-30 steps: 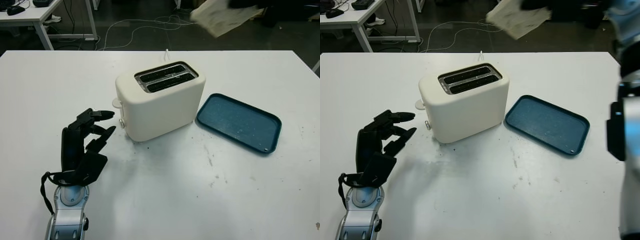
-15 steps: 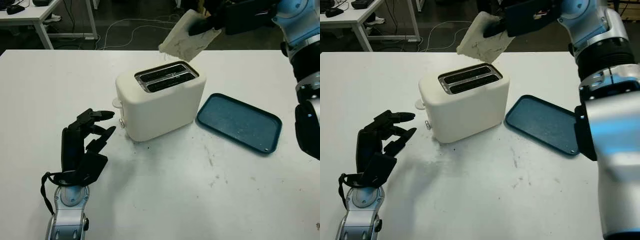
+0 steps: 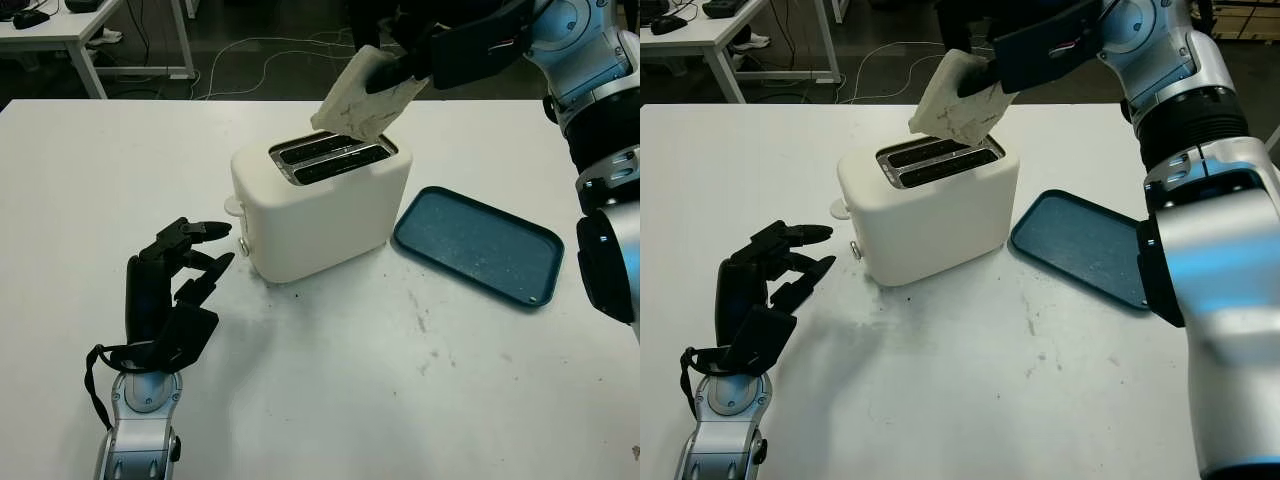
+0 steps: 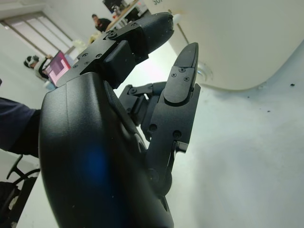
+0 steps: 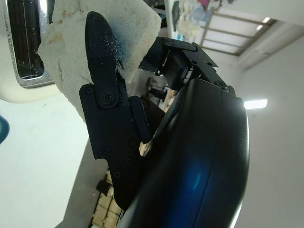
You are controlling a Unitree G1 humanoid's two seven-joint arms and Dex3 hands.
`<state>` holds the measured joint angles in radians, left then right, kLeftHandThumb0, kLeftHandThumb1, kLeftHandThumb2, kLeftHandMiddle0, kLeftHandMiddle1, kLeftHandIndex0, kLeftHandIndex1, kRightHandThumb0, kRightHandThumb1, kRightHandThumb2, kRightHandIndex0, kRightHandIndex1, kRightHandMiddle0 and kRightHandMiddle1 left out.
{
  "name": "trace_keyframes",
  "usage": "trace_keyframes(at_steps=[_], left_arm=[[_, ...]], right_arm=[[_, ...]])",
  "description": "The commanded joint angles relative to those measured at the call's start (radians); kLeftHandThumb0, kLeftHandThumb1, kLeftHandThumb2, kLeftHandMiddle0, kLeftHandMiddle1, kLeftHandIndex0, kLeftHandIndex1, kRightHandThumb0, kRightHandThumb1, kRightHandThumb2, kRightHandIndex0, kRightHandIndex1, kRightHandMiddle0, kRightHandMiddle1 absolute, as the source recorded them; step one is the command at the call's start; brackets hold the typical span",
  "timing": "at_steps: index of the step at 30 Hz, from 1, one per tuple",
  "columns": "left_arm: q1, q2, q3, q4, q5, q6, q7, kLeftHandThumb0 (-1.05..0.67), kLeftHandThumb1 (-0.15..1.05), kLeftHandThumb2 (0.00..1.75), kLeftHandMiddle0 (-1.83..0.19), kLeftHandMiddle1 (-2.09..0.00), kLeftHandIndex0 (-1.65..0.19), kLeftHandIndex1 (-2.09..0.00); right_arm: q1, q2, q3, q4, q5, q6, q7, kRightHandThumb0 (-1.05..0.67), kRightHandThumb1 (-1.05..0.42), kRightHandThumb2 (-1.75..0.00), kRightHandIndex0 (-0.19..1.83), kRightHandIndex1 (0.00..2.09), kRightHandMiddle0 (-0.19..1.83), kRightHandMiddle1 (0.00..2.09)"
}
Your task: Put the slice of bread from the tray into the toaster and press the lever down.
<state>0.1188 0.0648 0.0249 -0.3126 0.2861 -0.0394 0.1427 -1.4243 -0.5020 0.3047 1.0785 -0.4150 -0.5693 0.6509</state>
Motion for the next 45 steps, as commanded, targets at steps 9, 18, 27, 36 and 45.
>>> trace_keyframes(at_steps=[9, 18, 27, 36, 45], left_arm=[[0.011, 0.000, -0.002, 0.001, 0.011, -0.003, 0.009, -0.23, 0.92, 0.08, -0.68, -1.33, -0.74, -0.66], [0.012, -0.001, -0.005, -0.002, 0.011, -0.008, 0.009, -0.23, 0.92, 0.08, -0.68, -1.35, -0.74, -0.66], [0.016, -0.005, -0.008, -0.002, 0.017, -0.011, 0.011, -0.22, 0.92, 0.08, -0.68, -1.31, -0.74, -0.65], [0.018, -0.013, -0.009, 0.001, 0.008, -0.009, 0.007, -0.22, 0.92, 0.09, -0.69, -1.31, -0.75, -0.65], [0.018, -0.007, -0.013, 0.006, 0.008, -0.016, 0.004, -0.21, 0.92, 0.09, -0.67, -1.32, -0.74, -0.65]], right_arm=[[0.049, 0.018, 0.055, 0.008, -0.049, 0.013, -0.019, -0.51, -0.92, -0.19, 1.11, 1.75, 0.90, 1.75], [0.099, 0.059, 0.091, 0.051, -0.069, -0.003, -0.010, -0.48, -0.92, -0.16, 1.06, 1.75, 0.88, 1.73], [0.130, 0.078, 0.129, 0.056, -0.101, -0.071, -0.073, -0.53, -0.92, -0.18, 1.08, 1.75, 0.86, 1.70], [0.118, 0.058, 0.185, 0.018, -0.166, -0.092, -0.097, -0.99, -0.92, -0.03, 0.18, 0.99, 0.68, 0.23], [0.122, 0.046, 0.171, 0.000, -0.167, -0.122, -0.196, -0.92, -0.91, -0.02, 0.09, 0.80, 0.63, 0.05]])
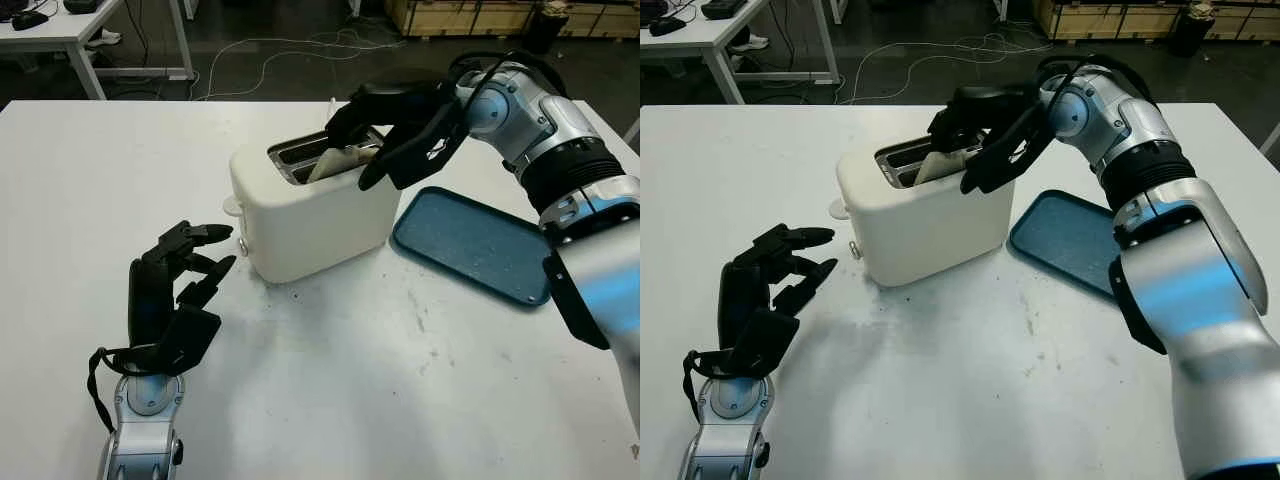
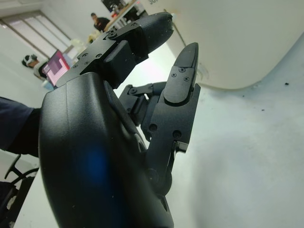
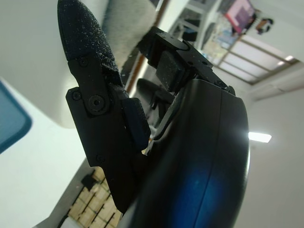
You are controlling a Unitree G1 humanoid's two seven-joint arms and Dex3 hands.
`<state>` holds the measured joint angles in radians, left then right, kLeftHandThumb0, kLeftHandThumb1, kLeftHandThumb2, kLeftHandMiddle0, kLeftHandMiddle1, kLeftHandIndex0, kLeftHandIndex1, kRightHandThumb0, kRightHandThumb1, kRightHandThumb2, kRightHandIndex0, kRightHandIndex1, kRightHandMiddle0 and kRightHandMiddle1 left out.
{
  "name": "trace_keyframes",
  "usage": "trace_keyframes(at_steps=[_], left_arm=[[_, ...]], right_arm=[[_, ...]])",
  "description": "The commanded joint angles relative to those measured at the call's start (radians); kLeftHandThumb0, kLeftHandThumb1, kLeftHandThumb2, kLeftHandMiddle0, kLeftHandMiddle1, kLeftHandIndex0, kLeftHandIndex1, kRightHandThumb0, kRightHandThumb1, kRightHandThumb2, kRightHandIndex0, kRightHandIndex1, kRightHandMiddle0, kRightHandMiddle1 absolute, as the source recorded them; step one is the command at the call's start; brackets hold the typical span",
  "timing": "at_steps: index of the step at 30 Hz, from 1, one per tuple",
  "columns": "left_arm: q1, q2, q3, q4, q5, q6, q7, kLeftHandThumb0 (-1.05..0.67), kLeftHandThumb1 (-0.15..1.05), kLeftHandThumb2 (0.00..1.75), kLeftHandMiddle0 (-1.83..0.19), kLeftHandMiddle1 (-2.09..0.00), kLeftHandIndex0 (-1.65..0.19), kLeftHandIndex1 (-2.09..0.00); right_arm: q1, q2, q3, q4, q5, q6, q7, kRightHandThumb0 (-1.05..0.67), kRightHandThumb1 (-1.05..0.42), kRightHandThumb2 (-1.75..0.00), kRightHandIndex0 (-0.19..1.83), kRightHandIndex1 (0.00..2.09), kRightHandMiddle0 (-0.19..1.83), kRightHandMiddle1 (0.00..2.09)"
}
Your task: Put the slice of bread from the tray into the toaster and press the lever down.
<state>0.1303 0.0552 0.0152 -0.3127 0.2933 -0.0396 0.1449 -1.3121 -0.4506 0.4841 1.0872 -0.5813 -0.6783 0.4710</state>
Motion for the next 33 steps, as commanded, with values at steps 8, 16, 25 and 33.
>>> trace_keyframes(at_steps=[8, 16, 25, 33], left_arm=[[0.002, 0.008, -0.007, 0.004, 0.020, -0.011, 0.007, -0.21, 0.92, 0.08, -0.67, -1.30, -0.74, -0.66], [-0.002, 0.002, -0.008, 0.000, 0.012, -0.002, 0.004, -0.22, 0.92, 0.08, -0.66, -1.30, -0.74, -0.65], [-0.005, 0.006, -0.007, -0.002, 0.008, -0.002, -0.001, -0.21, 0.92, 0.08, -0.66, -1.31, -0.74, -0.65], [-0.063, 0.083, 0.067, -0.014, 0.000, -0.037, -0.023, -0.23, 0.92, 0.06, -0.67, -1.32, -0.75, -0.66]], right_arm=[[-0.010, -0.023, -0.033, -0.029, 0.005, -0.005, -0.078, -0.89, -0.91, 0.00, 0.08, 0.81, 0.62, 0.04], [0.014, -0.060, -0.202, -0.063, 0.129, 0.003, -0.185, -0.81, -0.88, 0.00, 0.11, 0.86, 0.63, 0.03], [0.211, -0.066, -0.401, -0.064, 0.307, -0.080, -0.368, -0.63, -0.84, -0.01, 0.58, 0.42, 0.77, 0.02], [0.763, 0.077, -0.501, -0.445, 0.555, -0.005, -0.336, -0.53, -0.89, -0.01, 0.90, 0.32, 0.88, 0.02]])
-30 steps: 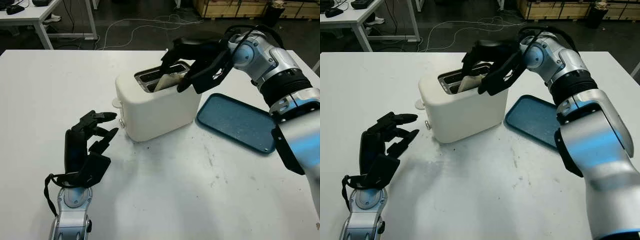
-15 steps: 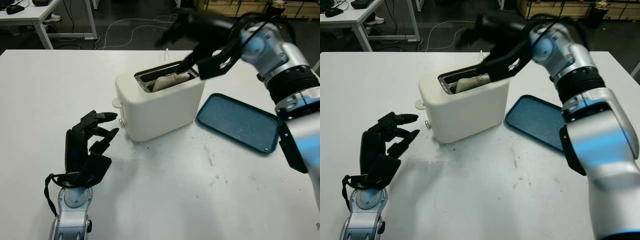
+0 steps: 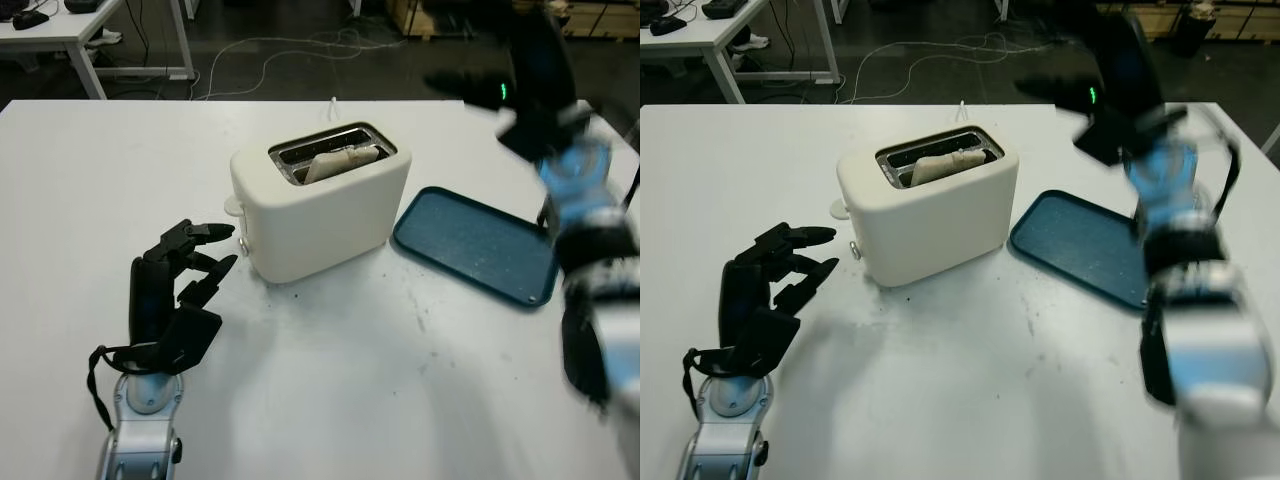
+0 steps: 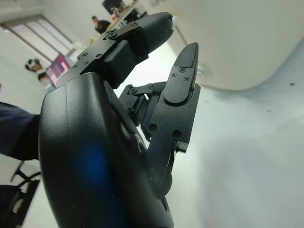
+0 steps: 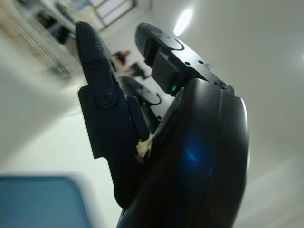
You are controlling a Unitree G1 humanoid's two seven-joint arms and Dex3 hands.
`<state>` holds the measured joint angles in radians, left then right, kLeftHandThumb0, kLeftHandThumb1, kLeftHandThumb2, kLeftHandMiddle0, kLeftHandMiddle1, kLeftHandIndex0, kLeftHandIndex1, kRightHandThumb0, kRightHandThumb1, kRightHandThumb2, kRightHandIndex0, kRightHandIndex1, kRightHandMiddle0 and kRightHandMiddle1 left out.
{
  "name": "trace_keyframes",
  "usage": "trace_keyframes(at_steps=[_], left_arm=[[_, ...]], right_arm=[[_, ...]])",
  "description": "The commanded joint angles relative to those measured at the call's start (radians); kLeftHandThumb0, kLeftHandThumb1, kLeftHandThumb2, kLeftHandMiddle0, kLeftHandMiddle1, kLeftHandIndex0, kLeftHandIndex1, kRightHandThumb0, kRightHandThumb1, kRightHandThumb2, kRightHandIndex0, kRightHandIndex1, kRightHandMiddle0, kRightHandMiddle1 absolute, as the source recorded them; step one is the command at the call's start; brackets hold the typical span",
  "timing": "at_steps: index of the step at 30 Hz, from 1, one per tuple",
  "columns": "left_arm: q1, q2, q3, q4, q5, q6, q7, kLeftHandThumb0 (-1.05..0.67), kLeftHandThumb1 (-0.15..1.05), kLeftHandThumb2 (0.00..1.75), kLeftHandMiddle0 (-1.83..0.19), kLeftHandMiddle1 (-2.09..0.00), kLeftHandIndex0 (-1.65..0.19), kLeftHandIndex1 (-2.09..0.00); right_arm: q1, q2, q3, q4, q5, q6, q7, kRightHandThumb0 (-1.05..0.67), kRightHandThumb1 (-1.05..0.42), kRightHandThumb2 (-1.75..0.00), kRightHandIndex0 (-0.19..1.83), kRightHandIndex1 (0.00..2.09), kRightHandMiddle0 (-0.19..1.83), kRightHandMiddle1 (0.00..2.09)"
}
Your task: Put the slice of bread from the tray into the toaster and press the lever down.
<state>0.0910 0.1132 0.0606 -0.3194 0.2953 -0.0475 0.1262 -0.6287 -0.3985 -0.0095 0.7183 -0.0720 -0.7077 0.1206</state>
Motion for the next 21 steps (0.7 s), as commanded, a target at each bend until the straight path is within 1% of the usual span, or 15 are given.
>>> trace_keyframes(at_steps=[1, 2, 4, 6, 8, 9, 10, 12, 14, 17, 21], left_arm=[[-0.040, 0.047, 0.036, -0.014, 0.001, -0.033, -0.010, -0.24, 0.92, 0.05, -0.67, -1.33, -0.75, -0.66], [-0.056, 0.074, 0.051, -0.018, 0.003, -0.041, -0.018, -0.24, 0.92, 0.05, -0.67, -1.36, -0.75, -0.65], [-0.086, 0.117, 0.075, -0.023, 0.002, -0.056, -0.033, -0.24, 0.92, 0.04, -0.67, -1.37, -0.76, -0.63], [-0.124, 0.161, 0.101, -0.019, 0.000, -0.084, -0.042, -0.25, 0.91, 0.02, -0.68, -1.36, -0.78, -0.62], [-0.163, 0.200, 0.126, -0.015, -0.002, -0.094, -0.053, -0.25, 0.90, 0.01, -0.68, -1.34, -0.80, -0.61], [-0.182, 0.222, 0.137, -0.011, 0.003, -0.093, -0.060, -0.27, 0.89, 0.01, -0.69, -1.31, -0.82, -0.59], [-0.201, 0.244, 0.146, -0.010, 0.014, -0.087, -0.067, -0.29, 0.88, 0.00, -0.73, -1.24, -0.86, -0.55], [-0.230, 0.287, 0.159, -0.014, 0.032, -0.063, -0.089, -0.31, 0.86, 0.00, -0.77, -1.14, -0.91, -0.49], [-0.263, 0.338, 0.169, -0.012, 0.041, -0.052, -0.123, -0.31, 0.84, 0.00, -0.84, -1.02, -0.97, -0.37], [-0.321, 0.412, 0.176, 0.028, 0.034, -0.087, -0.162, -0.30, 0.80, 0.00, -0.96, -0.93, -1.08, -0.27], [-0.401, 0.500, 0.154, 0.124, 0.016, -0.173, -0.219, -0.26, 0.78, 0.00, -1.04, -0.95, -1.16, -0.25]], right_arm=[[0.158, 0.054, -0.012, -0.139, 0.083, 0.037, 0.024, -0.53, -0.89, -0.01, 0.91, 0.31, 0.88, 0.02], [0.231, 0.085, -0.017, -0.201, 0.123, 0.059, 0.032, -0.53, -0.89, 0.00, 0.92, 0.30, 0.89, 0.02], [0.332, 0.136, -0.028, -0.286, 0.196, 0.083, 0.047, -0.51, -0.89, 0.00, 0.92, 0.28, 0.89, 0.02], [0.407, 0.187, -0.045, -0.332, 0.236, 0.072, 0.034, -0.47, -0.91, -0.01, 0.93, 0.24, 0.91, 0.02], [0.455, 0.227, -0.064, -0.348, 0.235, 0.051, 0.013, -0.47, -0.92, -0.02, 0.95, 0.23, 0.92, 0.02], [0.468, 0.238, -0.070, -0.346, 0.223, 0.041, 0.006, -0.46, -0.92, -0.03, 0.97, 0.24, 0.93, 0.02], [0.477, 0.244, -0.074, -0.344, 0.213, 0.038, 0.002, -0.46, -0.92, -0.04, 0.99, 0.23, 0.94, 0.02], [0.490, 0.248, -0.076, -0.350, 0.197, 0.054, -0.001, -0.45, -0.92, -0.04, 1.00, 0.23, 0.96, 0.02], [0.498, 0.250, -0.077, -0.352, 0.191, 0.058, 0.003, -0.45, -0.92, -0.03, 1.01, 0.22, 0.97, 0.02], [0.502, 0.259, -0.079, -0.354, 0.190, 0.056, 0.009, -0.45, -0.92, -0.03, 1.02, 0.21, 0.97, 0.02], [0.496, 0.266, -0.078, -0.355, 0.186, 0.065, 0.014, -0.44, -0.92, -0.02, 1.04, 0.20, 0.98, 0.01]])
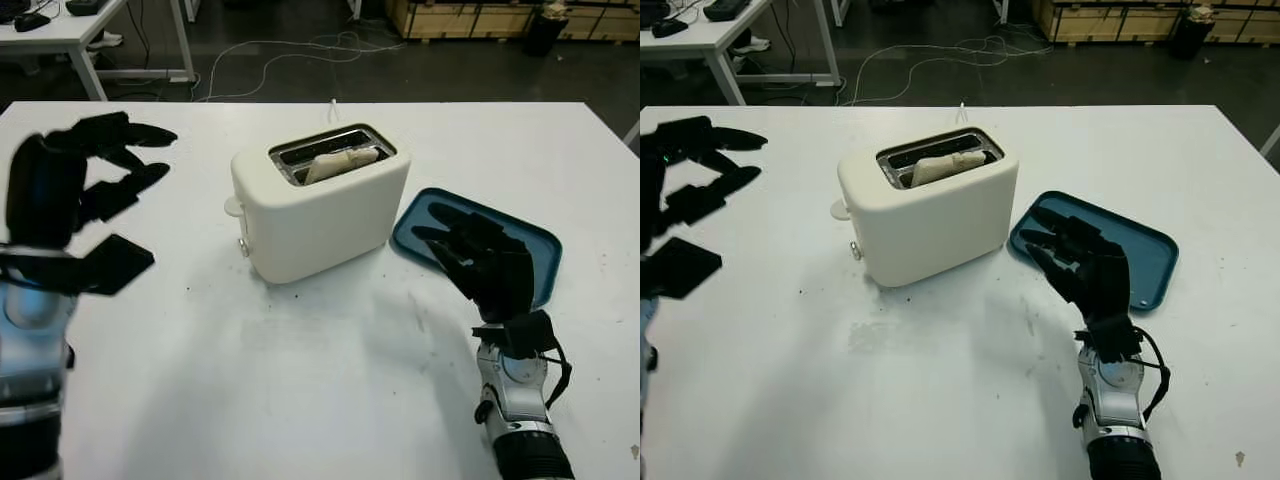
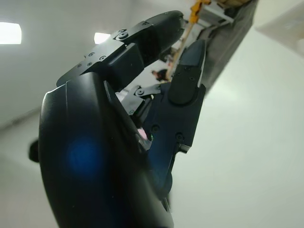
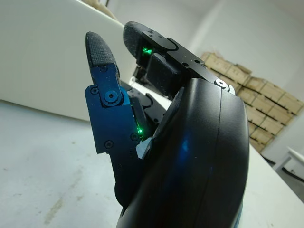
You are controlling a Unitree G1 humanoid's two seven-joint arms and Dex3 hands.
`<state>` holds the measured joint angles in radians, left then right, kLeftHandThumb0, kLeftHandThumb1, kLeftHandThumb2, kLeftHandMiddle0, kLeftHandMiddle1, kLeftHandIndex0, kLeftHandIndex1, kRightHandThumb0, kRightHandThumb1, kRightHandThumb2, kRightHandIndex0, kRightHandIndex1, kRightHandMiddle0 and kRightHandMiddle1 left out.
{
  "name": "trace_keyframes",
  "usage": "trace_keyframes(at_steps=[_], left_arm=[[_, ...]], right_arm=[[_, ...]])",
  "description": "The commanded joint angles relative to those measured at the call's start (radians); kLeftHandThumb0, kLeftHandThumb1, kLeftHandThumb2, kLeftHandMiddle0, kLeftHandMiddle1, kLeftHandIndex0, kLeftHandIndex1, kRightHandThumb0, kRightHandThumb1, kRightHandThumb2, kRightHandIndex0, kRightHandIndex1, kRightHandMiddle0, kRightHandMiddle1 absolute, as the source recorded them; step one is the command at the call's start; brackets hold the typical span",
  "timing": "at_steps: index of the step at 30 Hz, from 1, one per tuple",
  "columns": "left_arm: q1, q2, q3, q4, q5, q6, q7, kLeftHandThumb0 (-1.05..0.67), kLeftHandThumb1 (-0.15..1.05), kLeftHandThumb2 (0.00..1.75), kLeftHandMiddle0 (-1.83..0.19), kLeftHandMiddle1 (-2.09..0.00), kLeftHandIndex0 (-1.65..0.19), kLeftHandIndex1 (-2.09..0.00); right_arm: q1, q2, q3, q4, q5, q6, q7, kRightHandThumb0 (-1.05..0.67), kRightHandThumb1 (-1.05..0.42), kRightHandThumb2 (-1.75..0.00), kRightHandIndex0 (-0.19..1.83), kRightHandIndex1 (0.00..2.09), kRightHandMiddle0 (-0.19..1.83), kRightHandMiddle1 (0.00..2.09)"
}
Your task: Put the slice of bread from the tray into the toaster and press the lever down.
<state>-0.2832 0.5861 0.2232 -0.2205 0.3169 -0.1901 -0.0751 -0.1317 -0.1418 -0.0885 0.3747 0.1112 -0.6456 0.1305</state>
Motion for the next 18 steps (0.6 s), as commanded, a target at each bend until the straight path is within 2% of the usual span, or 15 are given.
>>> trace_keyframes(at_steps=[1, 5, 10, 14, 18], left_arm=[[-0.045, 0.049, -0.017, 0.052, -0.004, -0.052, -0.035, -0.27, 0.78, 0.00, -1.06, -0.96, -1.18, -0.25], [-0.118, 0.126, -0.072, 0.152, -0.008, -0.119, -0.133, -0.29, 0.78, 0.00, -1.13, -0.90, -1.24, -0.19], [-0.210, 0.218, -0.174, 0.252, 0.042, -0.190, -0.262, -0.35, 0.82, 0.01, -1.13, -0.81, -1.23, -0.12], [-0.272, 0.248, -0.239, 0.300, 0.103, -0.250, -0.296, -0.39, 0.82, 0.00, -1.25, -0.65, -1.29, -0.07], [-0.328, 0.243, -0.286, 0.340, 0.126, -0.278, -0.325, -0.39, 0.78, 0.00, -1.31, -0.63, -1.33, -0.06]], right_arm=[[-0.002, 0.011, 0.000, -0.011, 0.003, 0.004, 0.006, -0.44, -0.92, -0.01, 1.04, 0.19, 0.98, 0.01], [-0.010, 0.016, -0.001, -0.015, 0.007, 0.010, 0.021, -0.45, -0.92, -0.01, 1.05, 0.18, 0.98, 0.01], [-0.018, 0.019, -0.002, -0.011, 0.008, 0.019, 0.030, -0.45, -0.92, -0.01, 1.06, 0.17, 0.99, 0.01], [-0.019, 0.021, -0.006, -0.011, 0.013, 0.024, 0.037, -0.45, -0.92, 0.00, 1.06, 0.15, 1.00, 0.01], [-0.018, 0.020, -0.009, -0.019, 0.010, 0.028, 0.037, -0.45, -0.91, 0.00, 1.08, 0.15, 1.00, 0.01]])
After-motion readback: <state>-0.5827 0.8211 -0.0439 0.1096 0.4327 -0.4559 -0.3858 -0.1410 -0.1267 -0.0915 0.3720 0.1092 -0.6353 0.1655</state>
